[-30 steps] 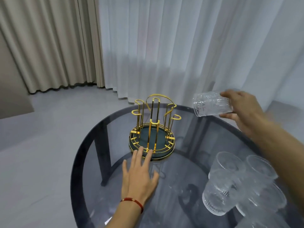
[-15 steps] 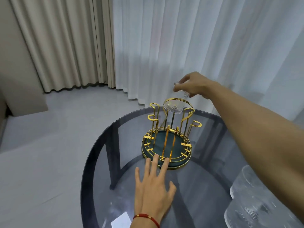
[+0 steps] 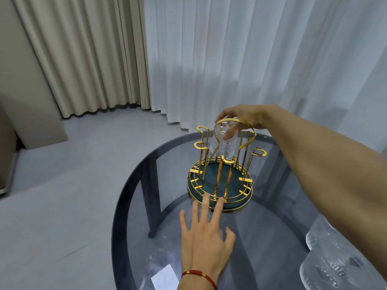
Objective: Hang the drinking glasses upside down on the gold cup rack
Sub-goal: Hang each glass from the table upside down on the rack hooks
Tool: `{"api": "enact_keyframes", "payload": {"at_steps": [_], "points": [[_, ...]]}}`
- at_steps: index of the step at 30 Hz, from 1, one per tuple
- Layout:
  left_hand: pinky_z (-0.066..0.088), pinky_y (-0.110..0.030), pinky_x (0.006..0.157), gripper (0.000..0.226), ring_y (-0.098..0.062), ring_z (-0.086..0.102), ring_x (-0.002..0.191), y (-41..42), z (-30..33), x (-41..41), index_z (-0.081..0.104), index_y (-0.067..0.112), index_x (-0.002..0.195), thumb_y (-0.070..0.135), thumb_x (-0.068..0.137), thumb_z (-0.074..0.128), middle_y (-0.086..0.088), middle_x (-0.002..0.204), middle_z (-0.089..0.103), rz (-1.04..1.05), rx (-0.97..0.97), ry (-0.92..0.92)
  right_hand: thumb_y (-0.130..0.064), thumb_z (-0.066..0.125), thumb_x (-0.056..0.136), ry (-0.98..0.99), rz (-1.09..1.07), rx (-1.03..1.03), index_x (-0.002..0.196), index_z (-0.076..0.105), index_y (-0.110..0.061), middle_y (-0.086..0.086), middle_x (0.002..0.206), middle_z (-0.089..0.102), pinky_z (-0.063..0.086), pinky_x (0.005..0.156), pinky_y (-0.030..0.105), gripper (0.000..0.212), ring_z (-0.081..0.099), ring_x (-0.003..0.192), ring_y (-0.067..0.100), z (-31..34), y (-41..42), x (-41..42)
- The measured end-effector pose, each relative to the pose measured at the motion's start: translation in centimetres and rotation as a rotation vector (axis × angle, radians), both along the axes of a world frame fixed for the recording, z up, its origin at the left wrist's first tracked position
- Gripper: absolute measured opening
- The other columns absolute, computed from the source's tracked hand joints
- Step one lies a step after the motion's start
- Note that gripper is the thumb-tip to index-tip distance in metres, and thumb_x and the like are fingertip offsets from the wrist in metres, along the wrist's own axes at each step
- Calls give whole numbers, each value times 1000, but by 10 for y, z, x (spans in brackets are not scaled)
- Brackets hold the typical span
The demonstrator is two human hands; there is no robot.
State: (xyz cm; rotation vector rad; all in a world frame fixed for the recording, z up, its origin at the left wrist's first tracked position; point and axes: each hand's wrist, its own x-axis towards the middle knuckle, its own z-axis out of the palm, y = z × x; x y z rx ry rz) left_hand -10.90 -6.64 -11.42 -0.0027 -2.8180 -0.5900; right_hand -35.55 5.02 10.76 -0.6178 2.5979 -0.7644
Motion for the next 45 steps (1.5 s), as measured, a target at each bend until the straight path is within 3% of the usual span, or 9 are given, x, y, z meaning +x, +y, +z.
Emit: {"api": "enact_keyframes", "payload": {"at_steps": [8, 12, 15, 18, 23, 27, 33, 38, 45], "points": [[-8, -57, 119, 71, -24, 0, 153, -1, 1, 2, -7, 48, 152, 60, 92, 28, 5, 168, -4, 3, -45, -39, -26, 67, 98, -37, -90, -184, 145, 57, -28, 2, 144, 56, 51, 106, 45, 48, 52, 130, 28, -3, 15, 8], [1, -58, 121, 70, -24, 5, 152, -2, 3, 2, -2, 46, 154, 59, 93, 30, 4, 168, 1, 2, -64, -49, -23, 62, 102, 180, -265, -279, 141, 59, -28, 11, 133, 64, 55, 94, 40, 40, 62, 118, 27, 3, 42, 38], [10, -59, 120, 69, -24, 13, 150, -3, 6, 3, 4, 44, 155, 57, 93, 31, 2, 168, 7, 0, -66, -37, -21, 61, 97, 371, -343, -239, 152, 44, -28, 6, 122, 68, 57, 92, 42, 58, 65, 107, 26, 6, 69, 84], [16, -59, 119, 68, -24, 19, 148, -1, 14, 10, 8, 40, 156, 54, 96, 36, 1, 167, 9, -18, -64, -31, -20, 60, 94, 544, -348, -179, 154, 34, -28, -1, 114, 67, 49, 79, 28, 66, 67, 95, 19, 2, 101, 158], [25, -57, 117, 68, -27, 20, 147, 12, 30, 32, 23, 30, 155, 41, 95, 54, -4, 163, 22, -38, -20, -30, -16, 62, 92, 702, -543, -398, 131, 58, -30, -12, 101, 72, 50, 74, 6, 41, 68, 89, -2, -27, 161, 297], [42, -48, 104, 59, -28, 37, 133, 48, 56, 59, 46, 14, 143, 21, 87, 65, -10, 144, 48, -124, 140, 119, -29, 63, 84, 826, -931, -521, 108, 61, -27, -9, 95, 69, 54, 77, 19, 25, 67, 84, 9, -86, 185, 393], [48, -44, 92, 36, -26, 50, 111, 112, 89, 104, 62, 12, 118, 13, 82, 63, -7, 114, 62, -297, 211, 309, -97, 64, 51, 220, -1059, -380, 139, 39, -27, -4, 126, 55, 49, 93, 38, 115, 60, 113, 18, -142, 209, 443], [50, -39, 82, 22, -18, 52, 99, 147, 87, 137, 62, 15, 106, 18, 84, 64, 0, 105, 60, -387, 353, 334, -76, 80, 54, 90, -870, -304, 120, 52, -38, -19, 118, 67, 54, 89, 31, 82, 65, 103, -1, -158, 210, 437], [54, -38, 73, 47, -12, 59, 96, 149, 80, 152, 55, 27, 116, 62, 85, 58, 10, 112, 55, -418, 353, 204, -76, 79, 59, 145, -815, -281, 137, 45, -33, -10, 124, 64, 52, 83, 29, 95, 64, 111, 13, -154, 206, 437]]}}
